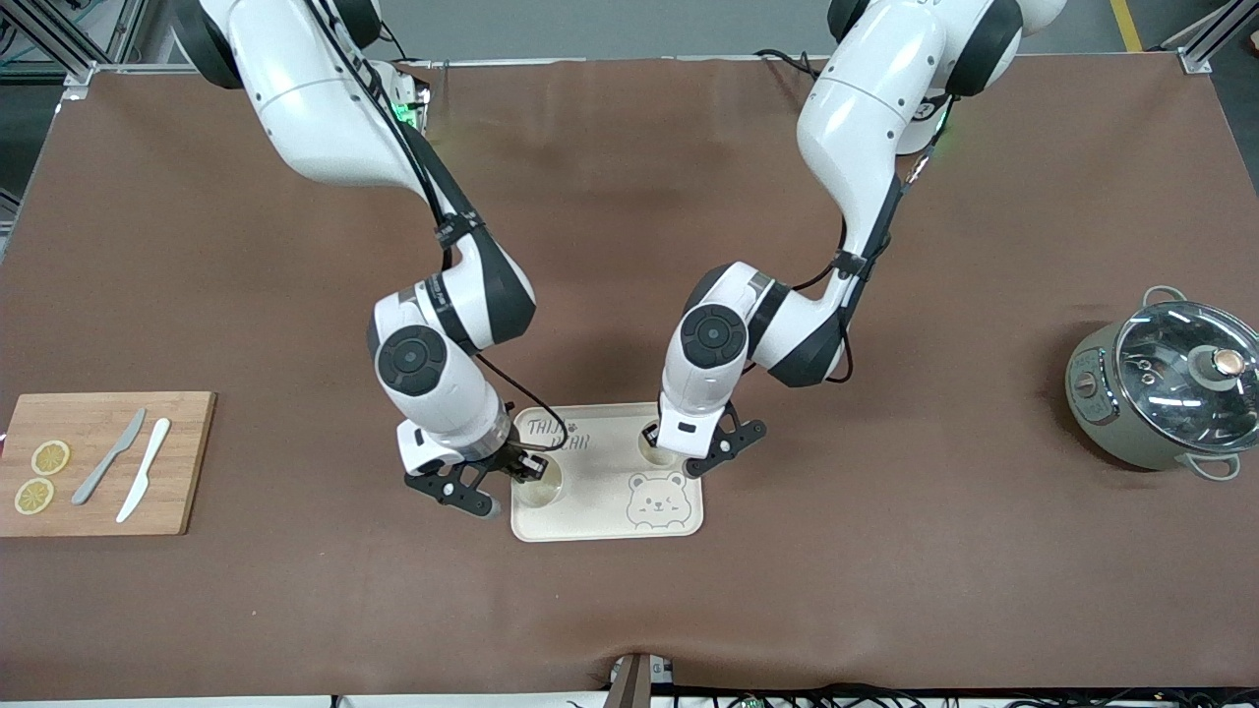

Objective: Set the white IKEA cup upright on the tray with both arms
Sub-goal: 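Carry the cups toward the tray with the left and right grippers, then lower both cups onto the tray and open both grippers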

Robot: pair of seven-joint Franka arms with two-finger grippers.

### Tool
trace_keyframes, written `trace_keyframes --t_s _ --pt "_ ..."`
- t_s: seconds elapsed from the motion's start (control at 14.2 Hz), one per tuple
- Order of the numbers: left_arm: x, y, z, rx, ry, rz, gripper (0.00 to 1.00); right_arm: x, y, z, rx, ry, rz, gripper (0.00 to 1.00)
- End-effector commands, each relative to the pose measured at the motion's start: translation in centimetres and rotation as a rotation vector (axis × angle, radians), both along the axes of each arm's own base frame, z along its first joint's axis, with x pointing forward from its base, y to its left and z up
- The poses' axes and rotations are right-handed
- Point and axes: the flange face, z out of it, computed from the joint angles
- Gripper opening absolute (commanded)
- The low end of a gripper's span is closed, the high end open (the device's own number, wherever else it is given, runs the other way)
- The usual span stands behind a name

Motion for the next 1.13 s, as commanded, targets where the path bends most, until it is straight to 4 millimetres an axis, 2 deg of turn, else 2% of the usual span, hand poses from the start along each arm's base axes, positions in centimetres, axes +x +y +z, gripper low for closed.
trace_keyframes --t_s 0.0,0.07,0.14,0.21,0.49,0.57,0.64,0.71,0.78,0.92,1.06 --pt "0.1 -0.1 1.6 -0.018 -0.01 0.01 0.79 0.0 0.8 -2.2 -0.021 -0.034 -0.017 0.0" --pt "0.1 -0.2 2.6 -0.023 -0.022 0.009 0.96 -0.1 0.8 -2.8 -0.028 -0.031 -0.015 0.0" --pt "0.2 -0.2 3.2 -0.022 -0.033 0.007 1.0 -0.1 0.9 -3.1 -0.028 -0.031 -0.019 0.0" --pt "0.4 0.1 3.9 -0.024 -0.04 0.009 1.0 -0.3 1.2 -3.2 -0.03 -0.028 -0.018 0.0" --pt "1.6 1.7 8.9 -0.052 -0.086 0.027 1.0 -0.7 1.5 -4.0 -0.048 -0.028 -0.023 0.0" --pt "2.6 3.5 10.1 -0.041 -0.101 0.048 1.0 -0.7 1.5 -4.0 -0.048 -0.028 -0.023 0.0" --pt "3.0 4.3 11.4 -0.026 -0.116 0.048 1.0 -0.6 1.4 -4.1 -0.049 -0.027 -0.024 0.0" --pt "3.1 4.8 12.9 -0.021 -0.128 0.044 1.0 -0.6 1.3 -4.1 -0.05 -0.027 -0.025 0.15" --pt "3.7 6.4 14.3 -0.017 -0.133 0.052 1.0 -0.6 1.2 -4.1 -0.051 -0.028 -0.025 0.31" --pt "3.7 8.2 16.5 0.002 -0.112 0.031 1.0 -0.4 1.0 -4.0 -0.068 -0.038 -0.014 1.0" --pt "3.9 10.9 18.8 0.027 -0.085 -0.006 1.0 -0.5 1.2 -3.8 -0.098 -0.056 0.012 1.0"
